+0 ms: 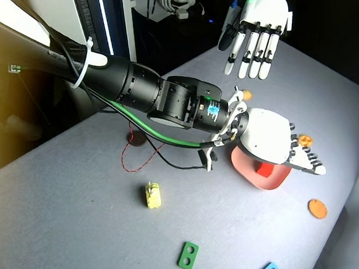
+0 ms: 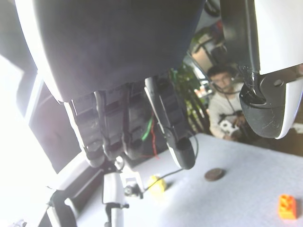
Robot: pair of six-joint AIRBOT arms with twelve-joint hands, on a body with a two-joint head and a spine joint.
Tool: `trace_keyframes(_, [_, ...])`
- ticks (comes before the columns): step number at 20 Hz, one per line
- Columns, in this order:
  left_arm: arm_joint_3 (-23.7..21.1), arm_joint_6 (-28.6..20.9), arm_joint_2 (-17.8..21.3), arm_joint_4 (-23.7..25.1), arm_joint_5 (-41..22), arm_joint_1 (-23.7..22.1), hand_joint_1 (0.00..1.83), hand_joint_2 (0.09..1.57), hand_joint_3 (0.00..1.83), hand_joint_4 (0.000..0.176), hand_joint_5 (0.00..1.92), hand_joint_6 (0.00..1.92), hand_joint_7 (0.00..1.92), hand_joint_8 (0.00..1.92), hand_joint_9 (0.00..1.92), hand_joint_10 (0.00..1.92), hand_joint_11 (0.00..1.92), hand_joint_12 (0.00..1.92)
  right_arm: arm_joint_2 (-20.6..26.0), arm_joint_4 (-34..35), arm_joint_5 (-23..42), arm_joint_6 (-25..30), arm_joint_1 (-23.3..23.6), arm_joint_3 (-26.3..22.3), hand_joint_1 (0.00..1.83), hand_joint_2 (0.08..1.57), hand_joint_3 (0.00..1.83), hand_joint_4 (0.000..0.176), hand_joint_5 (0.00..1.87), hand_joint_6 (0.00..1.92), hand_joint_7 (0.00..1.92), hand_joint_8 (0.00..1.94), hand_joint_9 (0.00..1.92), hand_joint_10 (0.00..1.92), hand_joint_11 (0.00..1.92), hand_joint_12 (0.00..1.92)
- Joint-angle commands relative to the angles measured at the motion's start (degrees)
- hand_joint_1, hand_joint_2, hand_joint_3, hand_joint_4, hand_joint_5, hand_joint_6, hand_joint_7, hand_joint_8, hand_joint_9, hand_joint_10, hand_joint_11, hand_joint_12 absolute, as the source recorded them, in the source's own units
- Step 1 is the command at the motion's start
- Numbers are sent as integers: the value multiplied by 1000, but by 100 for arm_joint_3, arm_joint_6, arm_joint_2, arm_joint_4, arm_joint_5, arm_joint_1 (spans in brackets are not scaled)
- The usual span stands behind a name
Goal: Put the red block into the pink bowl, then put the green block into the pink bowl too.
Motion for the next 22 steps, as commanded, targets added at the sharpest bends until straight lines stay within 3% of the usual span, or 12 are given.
trace_keyframes(1, [8,-20,26,-193,-434,-67,662,1067,0,112,769,4,180,3,0,0,0,0,45,-135,638,28,14,28,1161,946,0,59,1522,1,448,3,184,5,0,0])
trace_keyframes(2, [7,-21,26,-193,-434,-67,682,1064,0,101,771,5,184,4,0,0,0,0,45,-135,638,28,10,35,1155,947,0,77,1521,1,436,1,180,2,0,0])
trace_keyframes(3, [6,-26,26,-193,-433,-68,684,1065,0,94,769,3,199,10,0,0,0,0,45,-135,642,28,-2,46,1161,948,0,55,1520,0,432,0,170,3,0,0])
trace_keyframes(5, [7,-36,26,-193,-433,-70,651,1063,0,119,770,3,169,1,0,0,0,0,43,-135,651,31,-13,48,1167,948,0,28,1521,1,443,3,177,5,0,0])
trace_keyframes(7, [10,-40,26,-193,-432,-78,675,1056,0,106,782,7,200,13,0,0,0,0,42,-135,659,40,-20,48,1164,952,2,29,1517,1,426,0,146,0,0,0])
trace_keyframes(9, [10,-44,25,-193,-431,-79,662,1066,1,106,770,1,205,10,0,0,0,0,42,-135,667,41,-25,48,1150,951,0,88,1516,1,429,1,156,2,0,0])
trace_keyframes(13, [10,-53,24,-193,-412,-93,676,1055,0,110,775,3,220,10,0,0,0,0,42,-135,677,43,-31,48,1159,948,0,61,1518,1,422,3,160,4,0,0])
trace_keyframes(14, [10,-53,20,-194,-409,-98,675,1056,0,114,767,0,210,5,0,0,0,0,42,-135,677,43,-33,48,1134,952,0,148,1504,6,387,5,138,3,0,0])
trace_keyframes(15, [10,-53,17,-194,-403,-107,673,1054,0,114,773,4,216,7,0,0,0,0,43,-135,677,44,-35,49,1062,900,0,110,1227,0,336,0,106,0,0,0])
trace_keyframes(16, [11,-53,12,-194,-392,-120,699,1052,0,95,776,4,210,3,0,0,0,0,43,-135,677,44,-35,49,1036,857,0,143,1126,0,308,0,98,0,0,0])
trace_keyframes(17, [11,-53,5,-194,-388,-131,700,1056,0,92,769,1,192,0,0,0,0,0,43,-135,677,48,-36,48,1040,838,0,141,1110,2,297,0,92,0,0,0])
trace_keyframes(22, [12,-53,-5,-191,-378,-150,646,1060,2,128,767,1,206,4,0,0,0,0,43,-135,676,55,-35,48,947,842,0,176,992,0,242,0,46,0,0,0])
